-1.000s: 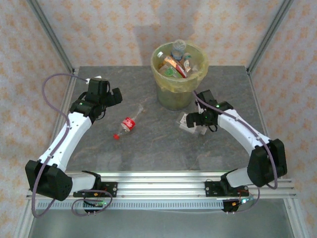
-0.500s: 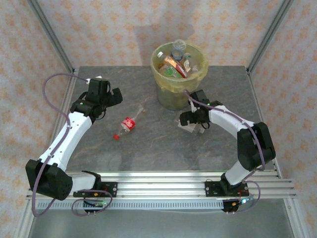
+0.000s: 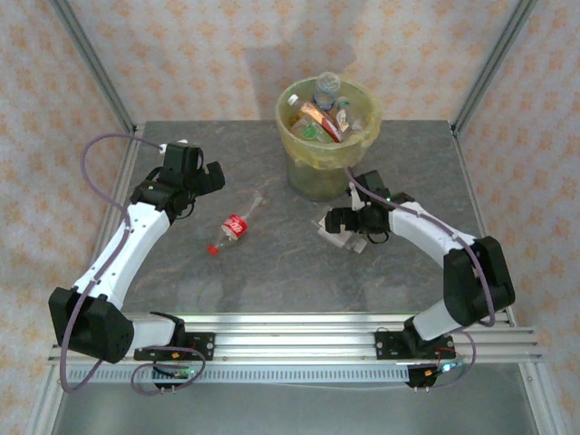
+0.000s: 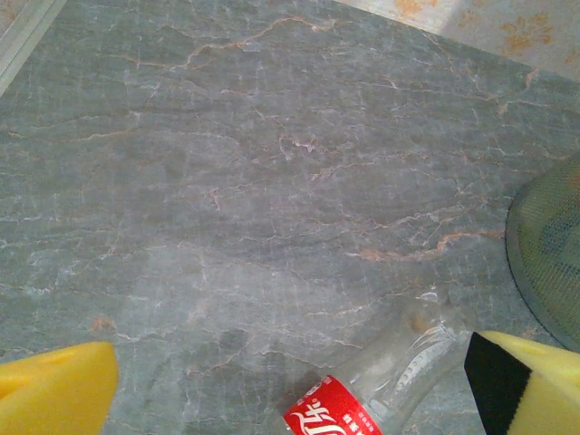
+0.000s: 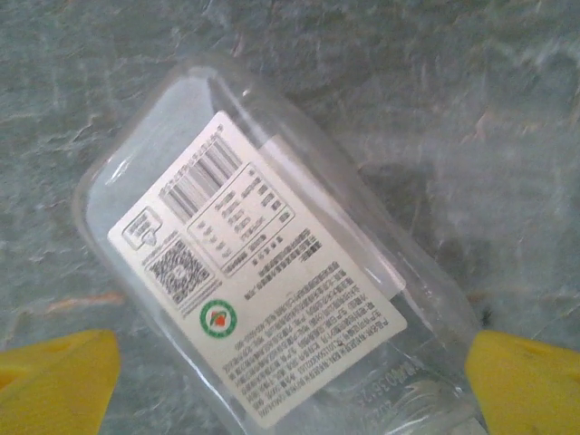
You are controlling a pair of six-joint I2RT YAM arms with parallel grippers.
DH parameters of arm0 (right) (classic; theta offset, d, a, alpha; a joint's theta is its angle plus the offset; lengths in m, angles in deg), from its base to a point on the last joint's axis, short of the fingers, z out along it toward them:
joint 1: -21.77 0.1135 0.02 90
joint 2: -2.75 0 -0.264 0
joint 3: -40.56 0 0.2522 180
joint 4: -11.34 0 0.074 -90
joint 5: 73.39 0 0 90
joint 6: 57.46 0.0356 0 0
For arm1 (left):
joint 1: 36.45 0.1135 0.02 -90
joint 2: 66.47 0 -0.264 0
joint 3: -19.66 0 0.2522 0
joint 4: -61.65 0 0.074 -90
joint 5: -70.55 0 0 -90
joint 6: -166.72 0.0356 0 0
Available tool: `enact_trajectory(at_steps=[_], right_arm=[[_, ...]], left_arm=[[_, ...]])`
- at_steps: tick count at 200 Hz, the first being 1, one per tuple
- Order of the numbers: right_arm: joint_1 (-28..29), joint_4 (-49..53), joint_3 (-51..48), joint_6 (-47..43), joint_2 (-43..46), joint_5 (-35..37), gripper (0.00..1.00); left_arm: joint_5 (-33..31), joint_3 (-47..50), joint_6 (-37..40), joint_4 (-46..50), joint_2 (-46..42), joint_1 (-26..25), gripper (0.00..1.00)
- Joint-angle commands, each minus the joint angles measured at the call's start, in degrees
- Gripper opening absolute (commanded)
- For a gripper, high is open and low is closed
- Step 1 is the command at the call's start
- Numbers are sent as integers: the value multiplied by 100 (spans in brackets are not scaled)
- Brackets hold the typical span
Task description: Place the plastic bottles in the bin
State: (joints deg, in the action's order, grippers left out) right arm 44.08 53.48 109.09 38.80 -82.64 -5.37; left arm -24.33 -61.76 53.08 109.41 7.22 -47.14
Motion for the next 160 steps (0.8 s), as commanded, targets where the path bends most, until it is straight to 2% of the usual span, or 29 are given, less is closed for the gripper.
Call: enact_trajectory(at_steps=[1,32,61,87,124,140,160], right_arm=[[23,70,-474,742,116,-762,99],[255,-3,-751,1107,230,-736,100],[915,450,-570,1154,453,106,100],[1558,955,-211,755,453,1134,99],[1759,1066,117,203,350,1899,99],[1803,966,195,-145,281,1998,99],[1812,795,239,-584,144,1758,99]], left_arm=[[-65,-107,35,105,18,59,100],[-80,-124,39,155,3,56,100],[-135,-168,45,186,-4,59,100],[-144,-161,31,161,-15,61,100],[-178,-159,17,177,-46,54,100],[-200,-140,16,179,-78,55,100],[-245,-150,26,195,-90,59,100]])
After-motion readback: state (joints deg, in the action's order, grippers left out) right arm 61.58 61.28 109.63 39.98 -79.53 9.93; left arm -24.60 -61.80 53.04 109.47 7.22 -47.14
